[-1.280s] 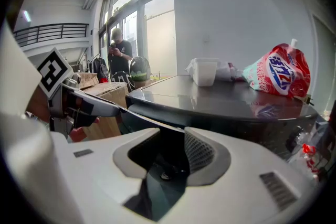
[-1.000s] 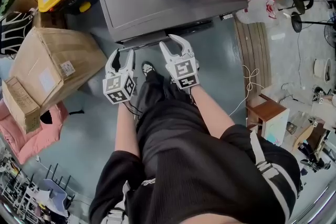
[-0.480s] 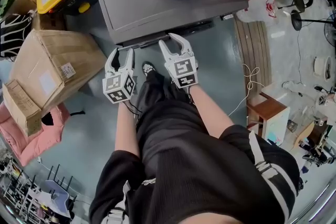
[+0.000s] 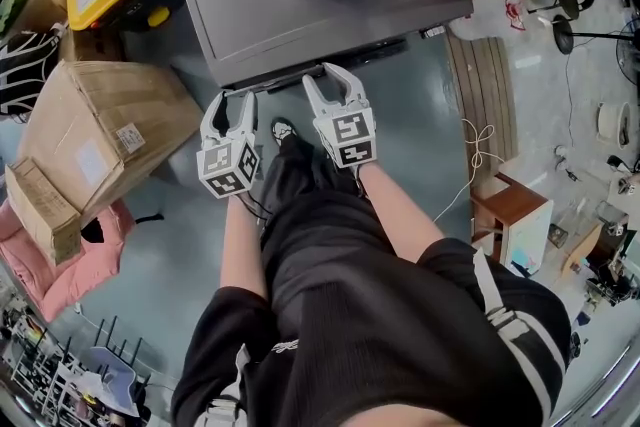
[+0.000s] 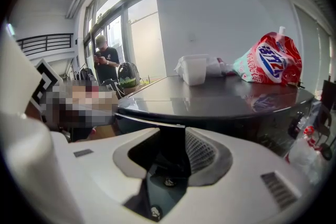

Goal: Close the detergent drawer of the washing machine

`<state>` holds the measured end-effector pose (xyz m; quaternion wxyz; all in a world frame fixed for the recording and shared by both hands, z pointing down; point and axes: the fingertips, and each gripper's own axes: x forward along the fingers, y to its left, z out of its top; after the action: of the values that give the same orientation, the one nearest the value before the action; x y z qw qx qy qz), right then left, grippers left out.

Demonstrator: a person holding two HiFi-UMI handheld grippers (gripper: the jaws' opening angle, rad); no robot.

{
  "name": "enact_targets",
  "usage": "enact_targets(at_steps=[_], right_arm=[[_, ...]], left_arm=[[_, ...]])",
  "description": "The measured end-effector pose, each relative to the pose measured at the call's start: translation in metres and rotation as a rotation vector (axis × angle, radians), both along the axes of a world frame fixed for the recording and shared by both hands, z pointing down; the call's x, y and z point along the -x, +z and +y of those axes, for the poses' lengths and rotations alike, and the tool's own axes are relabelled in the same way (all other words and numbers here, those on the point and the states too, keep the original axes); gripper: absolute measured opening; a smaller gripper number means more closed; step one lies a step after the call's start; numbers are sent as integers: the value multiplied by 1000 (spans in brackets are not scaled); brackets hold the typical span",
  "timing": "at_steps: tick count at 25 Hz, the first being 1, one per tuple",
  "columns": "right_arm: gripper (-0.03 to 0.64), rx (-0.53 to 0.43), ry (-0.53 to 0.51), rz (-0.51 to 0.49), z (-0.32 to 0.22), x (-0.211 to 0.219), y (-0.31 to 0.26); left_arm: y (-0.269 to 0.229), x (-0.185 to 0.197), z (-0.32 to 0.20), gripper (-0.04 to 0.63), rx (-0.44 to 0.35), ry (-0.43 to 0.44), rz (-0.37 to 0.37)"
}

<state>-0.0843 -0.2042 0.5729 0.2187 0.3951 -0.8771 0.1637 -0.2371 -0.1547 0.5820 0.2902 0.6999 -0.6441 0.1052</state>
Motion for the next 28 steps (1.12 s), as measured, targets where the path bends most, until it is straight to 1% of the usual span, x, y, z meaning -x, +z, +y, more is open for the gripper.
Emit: enact_targets(at_steps=[6, 11, 16, 23, 28], right_arm=[[138, 3, 34, 12, -1, -2, 3], [140, 32, 76, -10, -2, -1, 6], [140, 50, 82, -15, -1, 0, 6], [140, 95, 165, -6, 1, -1, 7], [138, 92, 231, -5, 2, -7, 4]], left_arm=[[0, 0, -1, 244, 10, -10, -10], [1, 1, -3, 245, 17, -13, -13], [0, 3, -2, 241, 18, -20, -28], [1, 3, 1, 238, 16, -22, -43], [-2, -3, -1, 236, 30, -12, -84]])
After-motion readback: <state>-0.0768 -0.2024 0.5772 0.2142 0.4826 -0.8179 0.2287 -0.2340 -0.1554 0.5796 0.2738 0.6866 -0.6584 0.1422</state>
